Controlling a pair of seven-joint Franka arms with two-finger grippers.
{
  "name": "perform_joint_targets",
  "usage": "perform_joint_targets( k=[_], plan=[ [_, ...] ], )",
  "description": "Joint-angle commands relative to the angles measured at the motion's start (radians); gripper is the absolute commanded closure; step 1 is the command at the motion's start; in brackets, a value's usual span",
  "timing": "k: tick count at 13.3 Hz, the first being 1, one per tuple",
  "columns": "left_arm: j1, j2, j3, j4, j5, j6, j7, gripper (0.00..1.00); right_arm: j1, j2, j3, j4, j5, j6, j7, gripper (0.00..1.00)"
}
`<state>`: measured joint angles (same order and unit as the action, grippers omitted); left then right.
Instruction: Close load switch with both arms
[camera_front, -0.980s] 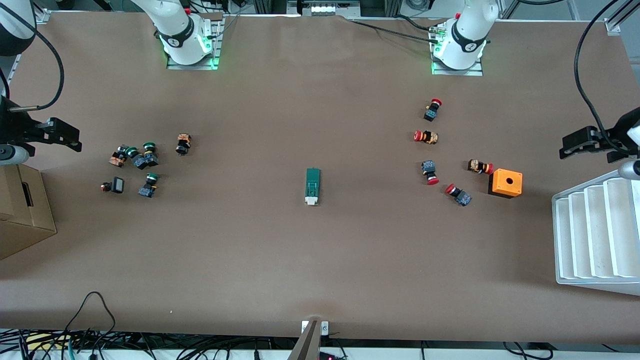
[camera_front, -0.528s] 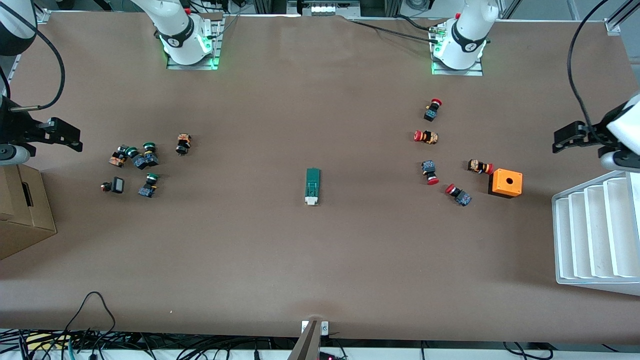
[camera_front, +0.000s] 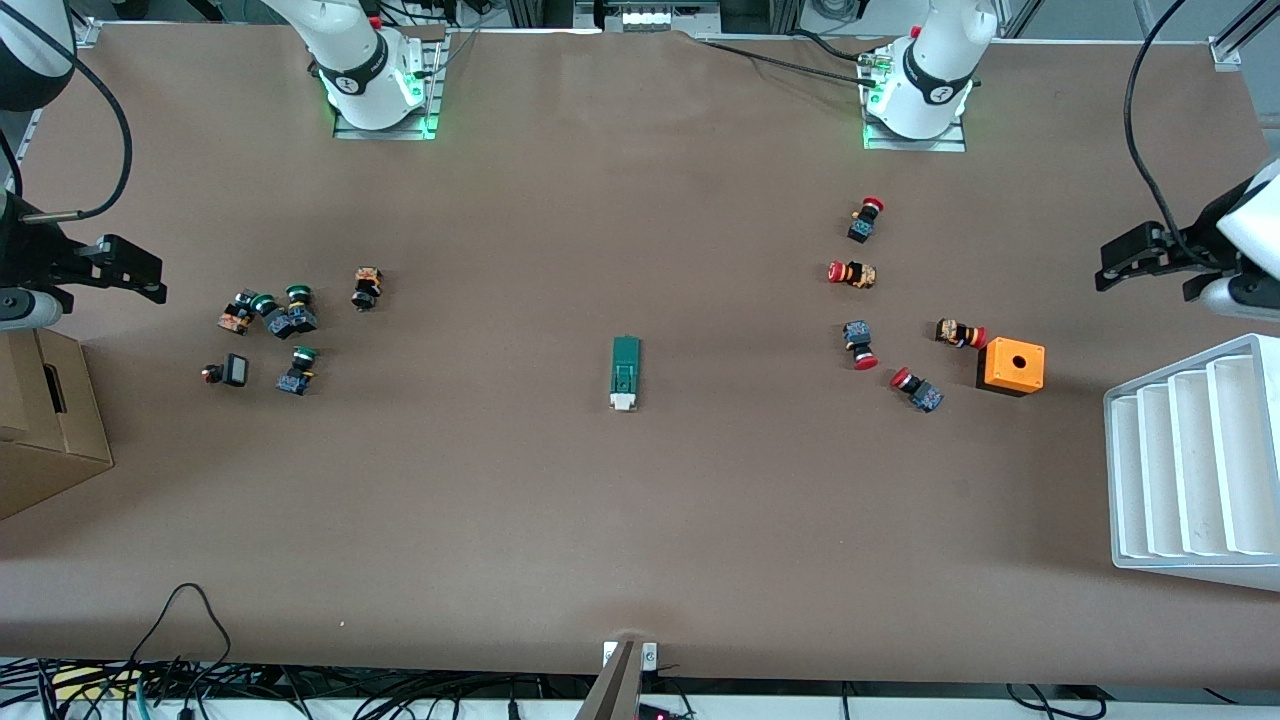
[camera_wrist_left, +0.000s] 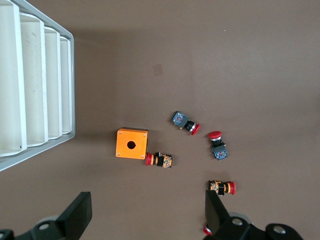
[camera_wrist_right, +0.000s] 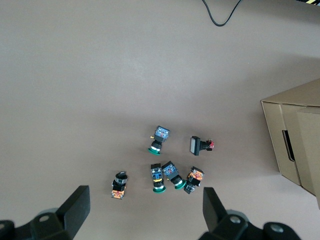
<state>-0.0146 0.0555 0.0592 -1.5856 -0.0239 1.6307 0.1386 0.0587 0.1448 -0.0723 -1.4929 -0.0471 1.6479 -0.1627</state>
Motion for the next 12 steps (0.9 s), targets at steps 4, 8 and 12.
perform_joint_targets(
  k=[4,8,12],
  plan=[
    [0.001,-0.033,0.010,0.018,-0.008,-0.045,-0.004,0.00,0.003,-0.004,0.000,0.013,0.013,-0.016,-0.014,0.00],
    [0.002,-0.026,0.013,0.039,-0.007,-0.043,-0.005,0.00,0.003,-0.004,0.000,0.013,0.013,-0.016,-0.015,0.00],
    [0.004,-0.023,0.014,0.038,-0.007,-0.045,-0.016,0.00,0.001,-0.004,0.000,0.013,0.010,-0.029,-0.015,0.00]
  ],
)
